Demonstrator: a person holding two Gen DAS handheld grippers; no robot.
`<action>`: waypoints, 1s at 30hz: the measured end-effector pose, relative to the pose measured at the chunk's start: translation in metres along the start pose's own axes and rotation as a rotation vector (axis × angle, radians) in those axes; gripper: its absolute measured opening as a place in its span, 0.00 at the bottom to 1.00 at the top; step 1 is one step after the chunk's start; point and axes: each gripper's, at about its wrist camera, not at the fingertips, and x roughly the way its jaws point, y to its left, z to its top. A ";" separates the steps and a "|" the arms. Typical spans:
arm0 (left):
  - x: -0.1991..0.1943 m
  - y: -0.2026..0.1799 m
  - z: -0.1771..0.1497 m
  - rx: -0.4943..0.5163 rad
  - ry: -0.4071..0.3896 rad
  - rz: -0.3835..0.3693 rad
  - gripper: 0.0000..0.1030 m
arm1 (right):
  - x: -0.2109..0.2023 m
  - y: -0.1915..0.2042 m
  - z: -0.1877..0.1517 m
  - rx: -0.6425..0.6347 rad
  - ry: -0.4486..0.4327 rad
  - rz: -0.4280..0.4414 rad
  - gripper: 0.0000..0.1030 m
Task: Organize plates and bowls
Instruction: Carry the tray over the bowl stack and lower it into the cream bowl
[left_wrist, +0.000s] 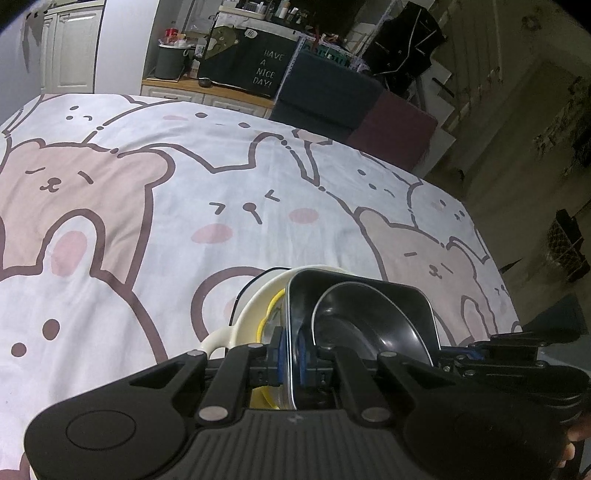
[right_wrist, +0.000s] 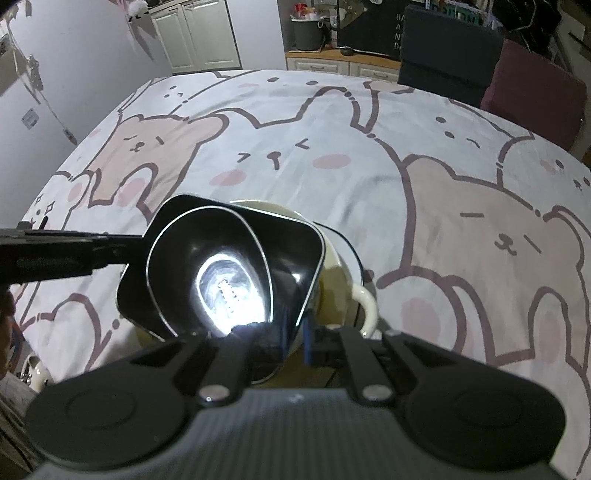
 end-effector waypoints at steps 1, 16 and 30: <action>0.000 0.000 0.000 -0.001 0.002 0.000 0.06 | 0.001 -0.001 0.000 0.002 0.002 0.004 0.10; 0.003 0.000 0.000 0.000 0.010 0.004 0.06 | 0.006 -0.002 0.002 0.015 0.014 0.008 0.10; 0.004 0.001 -0.001 0.003 0.023 0.006 0.07 | 0.010 -0.007 0.003 0.071 0.021 0.025 0.10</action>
